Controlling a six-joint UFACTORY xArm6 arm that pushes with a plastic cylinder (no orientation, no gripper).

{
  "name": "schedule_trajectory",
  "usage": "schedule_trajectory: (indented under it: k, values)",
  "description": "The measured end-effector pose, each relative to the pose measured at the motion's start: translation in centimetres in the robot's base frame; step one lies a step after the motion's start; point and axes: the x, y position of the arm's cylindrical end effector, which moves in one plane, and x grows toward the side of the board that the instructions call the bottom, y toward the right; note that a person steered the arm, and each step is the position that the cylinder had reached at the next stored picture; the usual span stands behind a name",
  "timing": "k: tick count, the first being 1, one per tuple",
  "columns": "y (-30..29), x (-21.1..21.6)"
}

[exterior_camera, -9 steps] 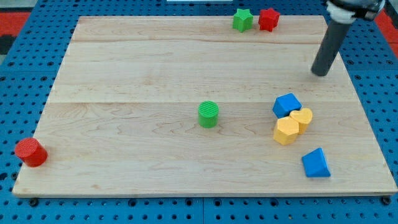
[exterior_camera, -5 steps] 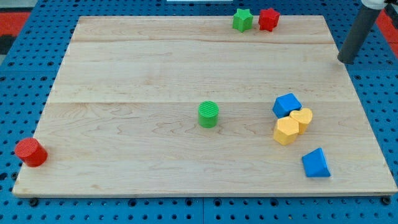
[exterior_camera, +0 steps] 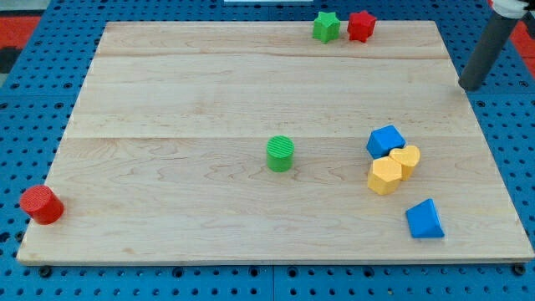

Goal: Move the blue cube towards the top left side of the board

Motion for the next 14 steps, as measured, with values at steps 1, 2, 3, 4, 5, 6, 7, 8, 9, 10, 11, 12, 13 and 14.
schedule_trajectory:
  k: [1, 2, 3, 4, 5, 6, 7, 8, 9, 10, 11, 12, 13, 14]
  values:
    - [1.3, 5.9]
    - [0.5, 12.2]
    - [-6.6, 13.3]
    - [-9.7, 12.7]
    - [-14.3, 9.1]
    - [-19.5, 8.2]
    - [-23.3, 4.3]
    - [-31.2, 1.2]
    - [-32.2, 1.9]
    - [-36.1, 3.3]
    - [-38.9, -1.9]
    - [-38.3, -5.8]
    - [-35.0, -4.2]
    - [-33.7, -7.6]
